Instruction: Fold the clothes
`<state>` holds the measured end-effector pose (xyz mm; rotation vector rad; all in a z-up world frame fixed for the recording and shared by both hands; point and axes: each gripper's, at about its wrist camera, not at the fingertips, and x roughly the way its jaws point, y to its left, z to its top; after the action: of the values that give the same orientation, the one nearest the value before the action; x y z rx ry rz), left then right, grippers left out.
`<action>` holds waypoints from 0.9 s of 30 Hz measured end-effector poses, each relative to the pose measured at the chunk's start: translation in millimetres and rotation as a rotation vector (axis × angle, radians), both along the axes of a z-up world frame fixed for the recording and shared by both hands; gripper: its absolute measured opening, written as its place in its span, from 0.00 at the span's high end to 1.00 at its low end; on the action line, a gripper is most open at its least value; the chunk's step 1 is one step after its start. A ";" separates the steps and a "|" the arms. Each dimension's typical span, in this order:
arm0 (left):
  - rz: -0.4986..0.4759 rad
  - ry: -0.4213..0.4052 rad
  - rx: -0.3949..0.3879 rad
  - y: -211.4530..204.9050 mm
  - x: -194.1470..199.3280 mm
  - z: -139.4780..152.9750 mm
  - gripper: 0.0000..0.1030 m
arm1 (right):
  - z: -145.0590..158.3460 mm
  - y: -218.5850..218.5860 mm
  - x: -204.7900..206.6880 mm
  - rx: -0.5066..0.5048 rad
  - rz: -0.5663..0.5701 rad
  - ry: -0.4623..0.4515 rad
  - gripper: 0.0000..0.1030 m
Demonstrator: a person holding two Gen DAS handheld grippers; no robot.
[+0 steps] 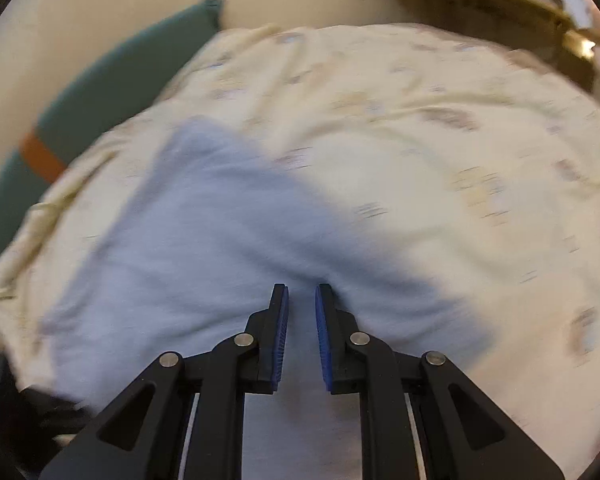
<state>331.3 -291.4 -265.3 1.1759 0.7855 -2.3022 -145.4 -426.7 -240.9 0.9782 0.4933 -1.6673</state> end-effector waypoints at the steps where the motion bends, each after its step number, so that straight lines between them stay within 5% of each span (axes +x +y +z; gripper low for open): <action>1: -0.016 -0.003 0.002 4.2 1.7 0.1 0.77 | 0.7 1.6 -11.7 0.013 -0.027 0.024 0.85; 6: -0.027 0.032 0.039 -9.1 -1.2 20.2 0.77 | 10.0 18.1 -31.2 -0.043 -0.037 -0.165 0.81; 10: 0.067 0.092 -0.095 -39.5 -7.8 51.8 0.77 | 6.3 33.0 34.3 -0.046 0.068 -0.212 0.81; 13: 0.111 0.104 -0.131 -81.3 -31.6 53.0 0.76 | -16.1 56.9 67.4 -0.003 0.009 -0.255 0.81; 19: 0.050 -0.084 -0.154 -136.9 -69.0 15.5 0.76 | -46.3 100.4 103.0 0.129 -0.089 -0.239 0.81; 24: 0.037 -0.237 -0.256 -146.4 -90.1 33.0 0.75 | -40.0 144.9 118.0 0.183 -0.101 -0.278 0.81; 27: 0.061 -0.314 -0.292 -133.5 -88.2 46.7 0.73 | -19.0 165.5 118.3 0.116 -0.124 -0.306 0.81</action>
<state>243.1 -424.9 -218.6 1.3101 0.3521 -2.0275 -27.2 -261.2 -259.9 1.3465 0.3320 -1.5734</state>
